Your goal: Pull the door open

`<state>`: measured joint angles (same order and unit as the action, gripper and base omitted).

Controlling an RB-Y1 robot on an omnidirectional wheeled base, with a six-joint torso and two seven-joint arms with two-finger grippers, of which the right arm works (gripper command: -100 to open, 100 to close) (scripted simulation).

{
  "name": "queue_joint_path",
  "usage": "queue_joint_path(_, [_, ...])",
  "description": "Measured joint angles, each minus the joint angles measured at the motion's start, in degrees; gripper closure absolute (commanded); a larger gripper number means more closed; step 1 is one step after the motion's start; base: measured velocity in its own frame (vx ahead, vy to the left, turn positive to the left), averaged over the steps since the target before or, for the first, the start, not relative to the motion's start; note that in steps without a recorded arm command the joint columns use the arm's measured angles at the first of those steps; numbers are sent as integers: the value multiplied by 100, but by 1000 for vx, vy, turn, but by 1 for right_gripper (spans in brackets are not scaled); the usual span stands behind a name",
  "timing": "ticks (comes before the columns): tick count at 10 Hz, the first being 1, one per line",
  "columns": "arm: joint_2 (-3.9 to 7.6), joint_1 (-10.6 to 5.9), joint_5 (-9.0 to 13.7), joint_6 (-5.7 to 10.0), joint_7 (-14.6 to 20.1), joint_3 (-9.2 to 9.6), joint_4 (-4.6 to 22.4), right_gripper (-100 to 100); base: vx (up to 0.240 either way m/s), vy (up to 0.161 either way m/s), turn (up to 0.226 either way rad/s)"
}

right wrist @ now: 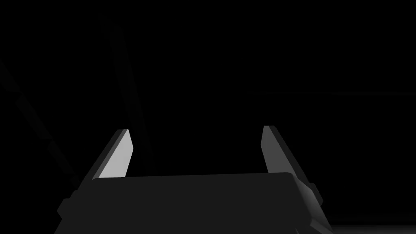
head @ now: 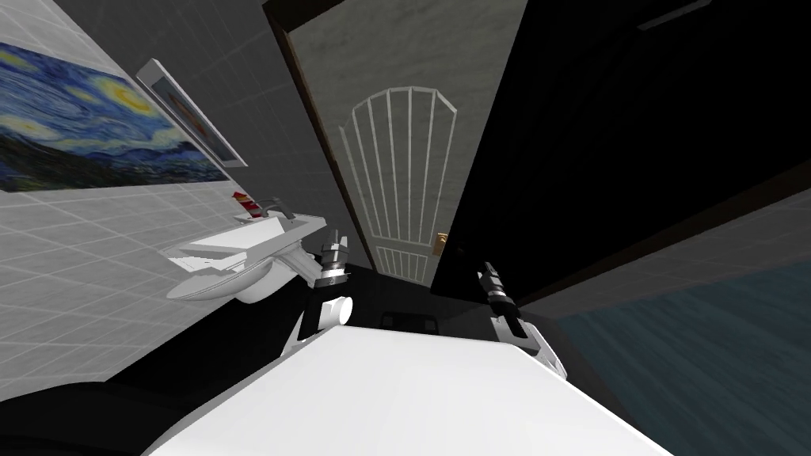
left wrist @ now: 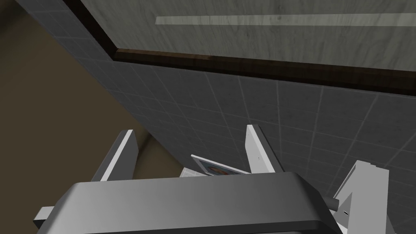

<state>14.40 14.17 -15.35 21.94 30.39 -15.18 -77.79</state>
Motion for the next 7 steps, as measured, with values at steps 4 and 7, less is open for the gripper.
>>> queue_joint_path(4, [-32,-222,2,21,-31,95,36,100,136,59,63])
queue_joint_path(7, [-26,-235,2,24,-34,86,25,100,-28,-17,2])
